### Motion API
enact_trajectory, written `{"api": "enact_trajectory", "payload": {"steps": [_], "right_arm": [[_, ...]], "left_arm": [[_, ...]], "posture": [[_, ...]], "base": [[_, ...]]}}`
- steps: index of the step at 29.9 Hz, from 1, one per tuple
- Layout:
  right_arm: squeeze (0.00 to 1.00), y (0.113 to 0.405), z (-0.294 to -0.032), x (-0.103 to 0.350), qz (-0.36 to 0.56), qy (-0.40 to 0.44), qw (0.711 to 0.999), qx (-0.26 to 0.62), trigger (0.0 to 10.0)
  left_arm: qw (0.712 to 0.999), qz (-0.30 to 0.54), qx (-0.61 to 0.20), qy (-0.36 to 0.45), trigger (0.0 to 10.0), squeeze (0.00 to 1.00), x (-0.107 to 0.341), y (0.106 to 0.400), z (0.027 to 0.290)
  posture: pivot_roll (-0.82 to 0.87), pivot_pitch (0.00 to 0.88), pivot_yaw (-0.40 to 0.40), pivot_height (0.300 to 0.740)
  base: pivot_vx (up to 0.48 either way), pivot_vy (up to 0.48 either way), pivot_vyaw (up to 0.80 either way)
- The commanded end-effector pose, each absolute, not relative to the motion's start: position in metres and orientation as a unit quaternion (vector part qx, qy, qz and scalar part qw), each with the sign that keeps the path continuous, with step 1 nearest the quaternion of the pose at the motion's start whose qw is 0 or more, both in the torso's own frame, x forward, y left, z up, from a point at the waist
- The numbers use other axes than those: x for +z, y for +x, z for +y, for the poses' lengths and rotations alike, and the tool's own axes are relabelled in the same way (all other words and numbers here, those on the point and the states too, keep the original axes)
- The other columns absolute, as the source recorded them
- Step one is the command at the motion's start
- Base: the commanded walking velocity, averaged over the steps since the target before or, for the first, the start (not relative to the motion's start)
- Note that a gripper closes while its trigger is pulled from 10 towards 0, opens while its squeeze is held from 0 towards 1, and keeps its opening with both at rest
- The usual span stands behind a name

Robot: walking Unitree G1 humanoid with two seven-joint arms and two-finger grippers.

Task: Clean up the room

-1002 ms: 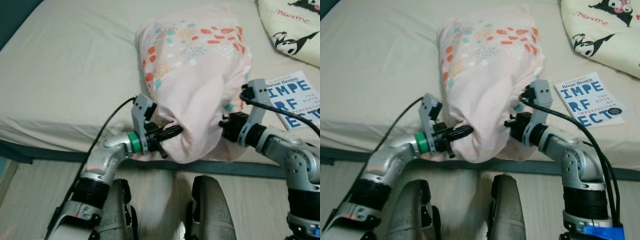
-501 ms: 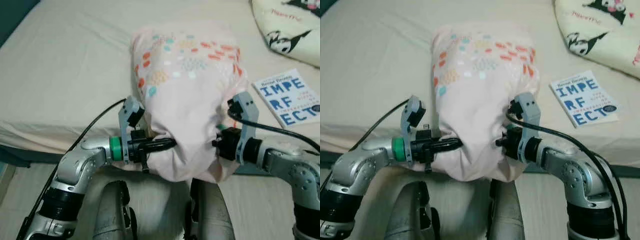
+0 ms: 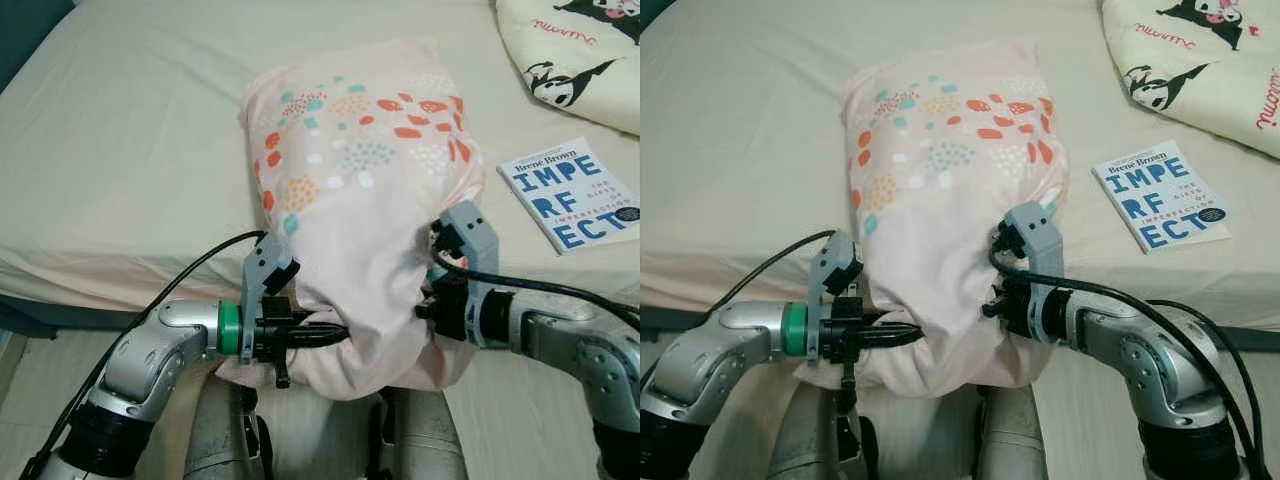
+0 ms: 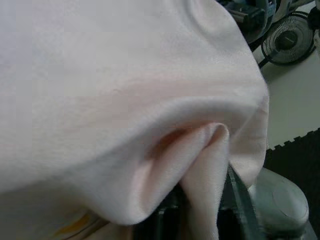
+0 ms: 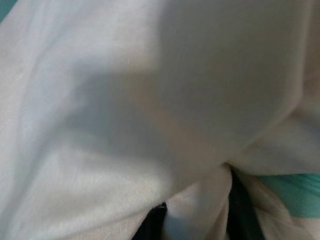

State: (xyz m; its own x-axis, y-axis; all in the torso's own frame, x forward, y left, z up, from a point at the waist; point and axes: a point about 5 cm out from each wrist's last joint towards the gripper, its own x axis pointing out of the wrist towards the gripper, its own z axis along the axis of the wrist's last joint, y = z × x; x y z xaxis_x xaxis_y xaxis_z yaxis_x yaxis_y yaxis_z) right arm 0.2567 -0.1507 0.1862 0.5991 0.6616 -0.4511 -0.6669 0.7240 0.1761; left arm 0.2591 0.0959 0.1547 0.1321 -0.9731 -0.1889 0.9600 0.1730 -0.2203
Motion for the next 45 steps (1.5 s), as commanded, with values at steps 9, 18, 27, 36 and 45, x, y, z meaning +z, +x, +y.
{"api": "enact_trajectory", "payload": {"steps": [9,18,27,36,45], "right_arm": [[1.00,0.218,-0.140,0.178,0.308,-0.131,0.804,0.491,10.0],[0.39,0.216,-0.168,0.188,0.315,-0.230,0.789,0.474,10.0],[0.00,0.213,-0.175,0.237,0.238,-0.250,0.782,0.520,10.0],[0.00,0.213,-0.211,0.239,0.301,-0.373,0.755,0.448,10.0],[0.00,0.215,-0.215,0.260,0.276,-0.374,0.770,0.438,10.0]], "left_arm": [[0.710,0.147,-0.688,-0.016,10.0,1.00,0.154,0.249,0.092],[0.681,0.146,-0.717,-0.015,10.0,1.00,0.161,0.240,0.090],[0.671,0.137,-0.728,-0.013,10.0,0.00,0.173,0.237,0.096],[0.691,0.164,-0.704,0.009,10.0,0.00,0.166,0.243,0.115],[0.712,0.142,-0.688,-0.031,10.0,0.00,0.180,0.255,0.118]], "posture": [[-0.01,0.159,0.059,0.594],[0.00,0.152,0.067,0.594],[0.00,0.150,0.067,0.594],[0.00,0.154,0.064,0.594],[0.00,0.150,0.069,0.594]], "base": [[0.000,0.000,0.00],[0.000,0.000,0.00],[0.000,0.000,0.00],[0.000,0.000,0.00],[0.000,0.000,0.00]]}}
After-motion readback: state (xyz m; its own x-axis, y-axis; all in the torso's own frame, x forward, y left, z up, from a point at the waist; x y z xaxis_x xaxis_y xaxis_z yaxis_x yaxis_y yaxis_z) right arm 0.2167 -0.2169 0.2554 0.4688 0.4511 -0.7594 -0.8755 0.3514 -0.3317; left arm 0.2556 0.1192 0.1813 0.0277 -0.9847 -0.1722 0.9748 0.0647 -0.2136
